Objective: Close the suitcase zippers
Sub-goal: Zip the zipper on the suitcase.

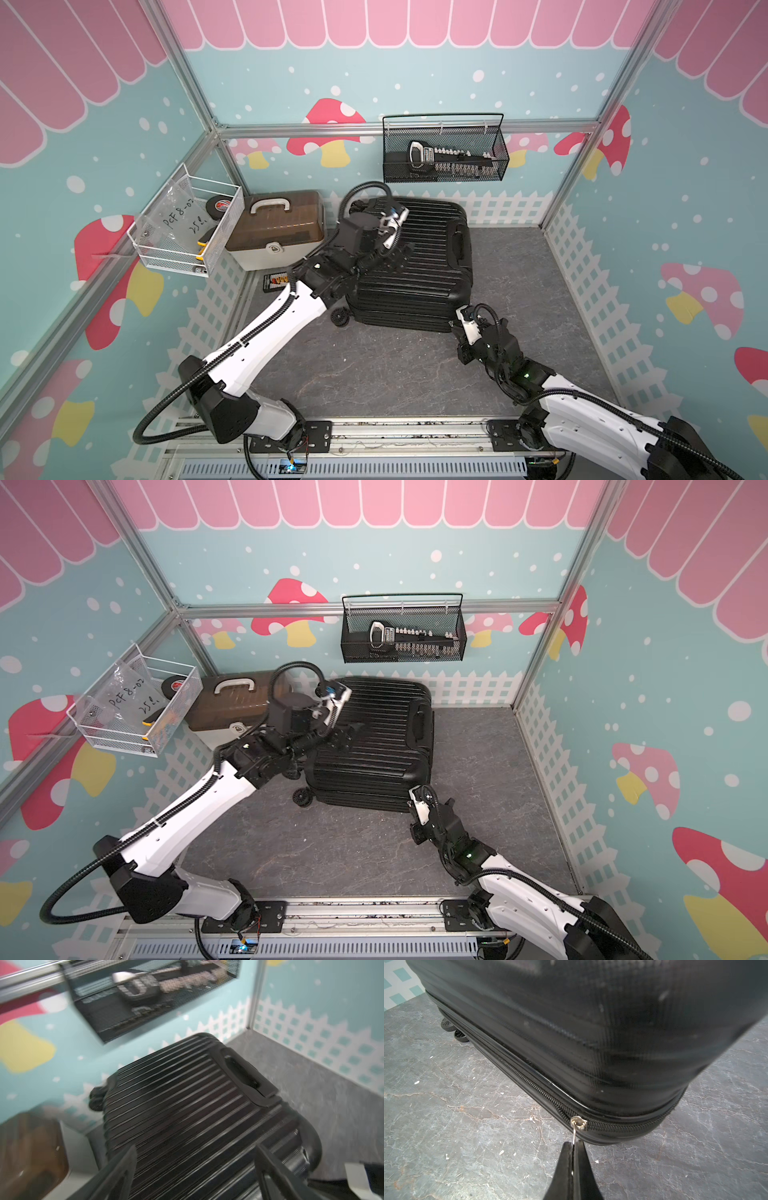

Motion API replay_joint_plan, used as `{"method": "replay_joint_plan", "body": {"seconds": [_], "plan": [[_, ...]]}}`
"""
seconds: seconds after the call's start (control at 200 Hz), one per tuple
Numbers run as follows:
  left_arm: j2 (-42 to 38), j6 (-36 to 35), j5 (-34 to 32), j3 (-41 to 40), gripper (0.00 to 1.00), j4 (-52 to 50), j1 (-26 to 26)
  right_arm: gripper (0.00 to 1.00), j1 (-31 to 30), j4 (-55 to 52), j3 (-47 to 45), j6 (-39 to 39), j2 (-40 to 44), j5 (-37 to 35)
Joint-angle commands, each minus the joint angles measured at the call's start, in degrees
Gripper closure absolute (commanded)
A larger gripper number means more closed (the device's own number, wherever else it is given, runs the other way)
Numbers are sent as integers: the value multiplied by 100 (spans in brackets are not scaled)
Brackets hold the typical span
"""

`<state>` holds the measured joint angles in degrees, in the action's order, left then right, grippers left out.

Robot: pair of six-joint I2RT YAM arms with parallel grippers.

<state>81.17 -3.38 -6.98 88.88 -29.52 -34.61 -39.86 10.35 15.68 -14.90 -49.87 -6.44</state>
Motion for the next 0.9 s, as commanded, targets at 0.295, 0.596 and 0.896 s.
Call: {"method": "replay_joint_plan", "body": {"seconds": [0.295, 0.596, 0.896], "plan": [[-285, 1674, -84, -1226, 46, -1296, 2131, 100, -66, -61, 67, 70, -154, 59], [707, 1187, 820, -1008, 71, -1712, 2213, 100, -67, -59, 60, 73, -166, 66], [1287, 1023, 1729, -554, 82, -2054, 2192, 100, -66, -56, 49, 83, -173, 72]]}}
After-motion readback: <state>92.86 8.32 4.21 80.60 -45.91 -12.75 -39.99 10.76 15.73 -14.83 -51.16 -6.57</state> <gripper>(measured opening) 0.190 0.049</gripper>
